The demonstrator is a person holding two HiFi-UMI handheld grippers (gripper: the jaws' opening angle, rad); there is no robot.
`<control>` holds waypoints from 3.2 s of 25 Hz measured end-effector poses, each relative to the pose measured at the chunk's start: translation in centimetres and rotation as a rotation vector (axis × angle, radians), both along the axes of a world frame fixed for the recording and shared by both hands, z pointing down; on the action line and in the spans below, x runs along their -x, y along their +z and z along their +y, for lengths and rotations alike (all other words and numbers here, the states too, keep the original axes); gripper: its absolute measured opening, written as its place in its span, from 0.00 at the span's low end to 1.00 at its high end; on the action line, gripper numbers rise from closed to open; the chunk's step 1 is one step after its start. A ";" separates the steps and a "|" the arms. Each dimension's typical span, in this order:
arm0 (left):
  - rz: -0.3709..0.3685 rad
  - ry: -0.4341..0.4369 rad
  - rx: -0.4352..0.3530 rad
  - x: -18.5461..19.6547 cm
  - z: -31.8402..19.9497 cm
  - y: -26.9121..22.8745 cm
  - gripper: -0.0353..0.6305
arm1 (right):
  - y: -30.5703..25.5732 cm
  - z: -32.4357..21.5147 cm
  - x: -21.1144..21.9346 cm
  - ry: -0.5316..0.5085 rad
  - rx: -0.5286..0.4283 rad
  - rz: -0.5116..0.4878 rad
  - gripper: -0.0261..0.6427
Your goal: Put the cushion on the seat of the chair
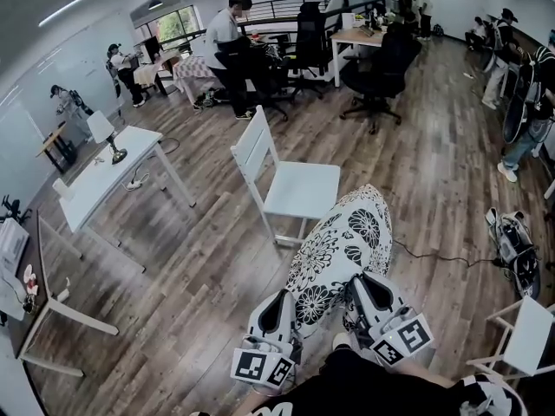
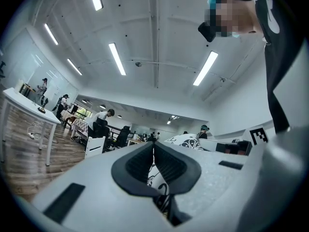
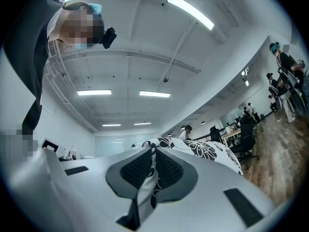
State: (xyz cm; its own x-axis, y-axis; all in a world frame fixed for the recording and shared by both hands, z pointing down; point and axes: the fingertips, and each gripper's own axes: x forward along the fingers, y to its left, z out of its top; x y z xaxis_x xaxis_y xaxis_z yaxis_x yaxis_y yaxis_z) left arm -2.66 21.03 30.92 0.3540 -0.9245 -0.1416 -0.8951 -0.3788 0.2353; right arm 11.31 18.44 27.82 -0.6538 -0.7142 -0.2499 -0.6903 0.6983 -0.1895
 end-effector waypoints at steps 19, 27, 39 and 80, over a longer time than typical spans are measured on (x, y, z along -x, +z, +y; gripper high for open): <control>-0.034 -0.053 -0.003 -5.1 -14.6 -0.1 0.06 | 0.3 -15.8 -5.3 -0.032 0.012 -0.019 0.09; -0.033 -0.075 0.029 -4.7 -16.9 0.8 0.06 | 1.4 -18.7 -4.9 -0.046 0.048 -0.022 0.09; -0.022 -0.050 0.044 -1.9 -23.3 1.8 0.06 | 2.3 -24.5 -2.5 -0.019 0.071 -0.005 0.09; -0.048 0.008 0.064 10.3 -43.0 3.0 0.06 | 3.6 -45.9 8.2 0.062 0.088 -0.002 0.09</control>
